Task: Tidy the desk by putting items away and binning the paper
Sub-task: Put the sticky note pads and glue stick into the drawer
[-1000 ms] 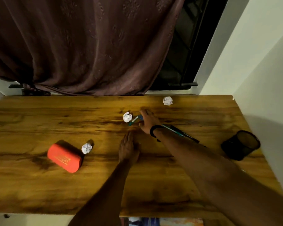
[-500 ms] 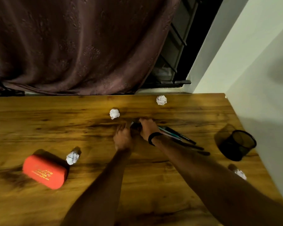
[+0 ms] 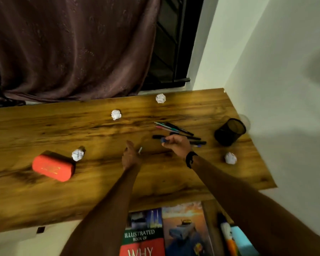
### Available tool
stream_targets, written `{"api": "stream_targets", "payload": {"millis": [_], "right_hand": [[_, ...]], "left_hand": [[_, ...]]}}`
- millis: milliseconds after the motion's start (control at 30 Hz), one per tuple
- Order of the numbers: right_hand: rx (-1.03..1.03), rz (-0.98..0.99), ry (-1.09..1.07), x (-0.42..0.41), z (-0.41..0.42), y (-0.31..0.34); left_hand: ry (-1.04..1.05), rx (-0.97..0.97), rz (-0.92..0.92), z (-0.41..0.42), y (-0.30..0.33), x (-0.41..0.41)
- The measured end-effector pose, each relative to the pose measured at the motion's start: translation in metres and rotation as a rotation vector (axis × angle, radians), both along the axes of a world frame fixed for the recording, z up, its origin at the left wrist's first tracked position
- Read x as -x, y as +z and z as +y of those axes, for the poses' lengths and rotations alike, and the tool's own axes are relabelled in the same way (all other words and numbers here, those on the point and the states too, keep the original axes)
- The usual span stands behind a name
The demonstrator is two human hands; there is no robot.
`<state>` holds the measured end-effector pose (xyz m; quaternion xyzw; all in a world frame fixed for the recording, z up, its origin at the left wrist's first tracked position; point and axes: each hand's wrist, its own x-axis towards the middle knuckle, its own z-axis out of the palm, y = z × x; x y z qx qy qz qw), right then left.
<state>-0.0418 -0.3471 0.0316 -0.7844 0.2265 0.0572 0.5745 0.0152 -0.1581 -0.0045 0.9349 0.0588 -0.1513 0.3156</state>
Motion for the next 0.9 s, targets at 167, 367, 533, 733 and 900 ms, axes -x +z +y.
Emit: {"api": "stream_targets", "payload": {"millis": [167, 367, 533, 733, 900], "right_hand": [[-0.200, -0.042, -0.125, 0.096, -0.030, -0.003], [-0.241, -0.056, -0.107, 0.205, -0.074, -0.017], [0.016, -0.013, 0.042, 0.270, -0.098, -0.058], [0.279, 0.094, 0.242, 0.318, -0.097, -0.087], [0.449, 0.236, 0.389, 0.318, -0.090, -0.112]], "left_hand": [[0.038, 0.280, 0.031, -0.018, -0.005, 0.097], [0.022, 0.212, -0.029, -0.064, -0.005, 0.216], [0.101, 0.234, 0.029, -0.103, -0.020, 0.294], [-0.092, 0.230, 0.319, -0.129, -0.046, 0.334], [-0.263, 0.032, 0.353, -0.139, -0.071, 0.341]]}}
